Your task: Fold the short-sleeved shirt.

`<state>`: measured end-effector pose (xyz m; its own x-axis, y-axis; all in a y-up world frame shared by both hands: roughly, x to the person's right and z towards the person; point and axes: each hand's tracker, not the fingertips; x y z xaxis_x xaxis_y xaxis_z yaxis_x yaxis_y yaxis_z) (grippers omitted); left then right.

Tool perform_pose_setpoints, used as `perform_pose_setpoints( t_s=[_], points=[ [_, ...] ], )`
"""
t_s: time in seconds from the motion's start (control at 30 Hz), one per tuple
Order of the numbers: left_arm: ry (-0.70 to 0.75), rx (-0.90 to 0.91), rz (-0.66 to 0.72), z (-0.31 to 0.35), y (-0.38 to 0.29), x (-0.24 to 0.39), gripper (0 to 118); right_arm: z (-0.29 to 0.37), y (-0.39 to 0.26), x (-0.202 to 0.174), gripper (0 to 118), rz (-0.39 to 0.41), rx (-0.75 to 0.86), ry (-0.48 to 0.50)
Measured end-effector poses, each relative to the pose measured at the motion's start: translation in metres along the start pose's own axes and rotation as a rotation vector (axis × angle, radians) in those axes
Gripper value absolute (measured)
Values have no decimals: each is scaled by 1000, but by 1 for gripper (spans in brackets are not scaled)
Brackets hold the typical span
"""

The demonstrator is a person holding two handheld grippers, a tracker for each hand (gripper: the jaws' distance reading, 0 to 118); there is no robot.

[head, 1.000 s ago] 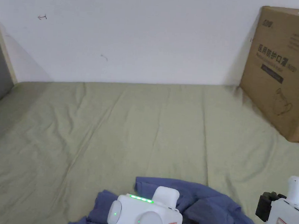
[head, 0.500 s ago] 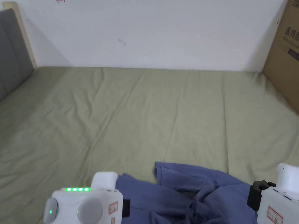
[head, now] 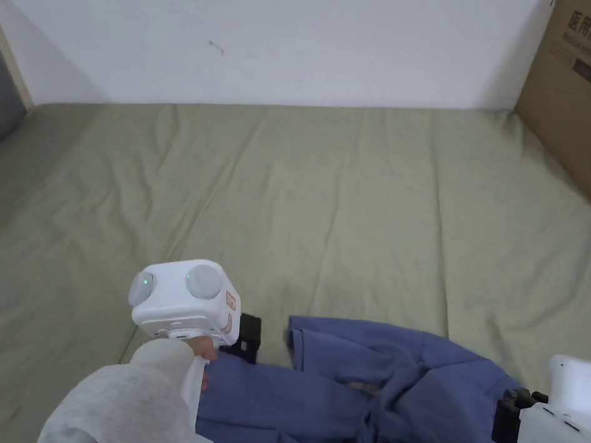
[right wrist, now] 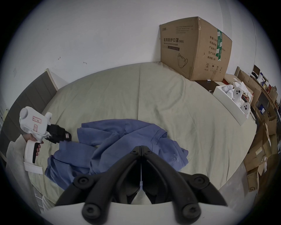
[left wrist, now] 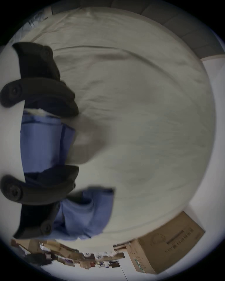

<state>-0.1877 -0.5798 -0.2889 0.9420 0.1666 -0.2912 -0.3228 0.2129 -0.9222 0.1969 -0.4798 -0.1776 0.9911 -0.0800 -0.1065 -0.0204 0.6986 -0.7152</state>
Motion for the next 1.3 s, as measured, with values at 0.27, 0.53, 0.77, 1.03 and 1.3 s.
perform_pose_setpoints(
  t_s=[0.27, 0.53, 0.77, 1.03, 1.3],
  points=[
    [74, 113, -78, 12, -21, 13, 13, -10, -4, 3, 1, -16, -44, 6],
    [-52, 191, -20, 53, -34, -3, 7, -22, 37, 17, 1, -14, -30, 172],
    [-106, 300, -12, 100, -49, -11, 8, -132, 110, -9, 82, 347, -222, 268],
    [-109, 312, -5, 111, -58, -23, 8, -248, 99, -17, 76, 388, -489, 174],
    [-94, 326, 4, 121, -64, -29, 8, -214, 102, -34, 2, 480, -456, 139]
  ],
)
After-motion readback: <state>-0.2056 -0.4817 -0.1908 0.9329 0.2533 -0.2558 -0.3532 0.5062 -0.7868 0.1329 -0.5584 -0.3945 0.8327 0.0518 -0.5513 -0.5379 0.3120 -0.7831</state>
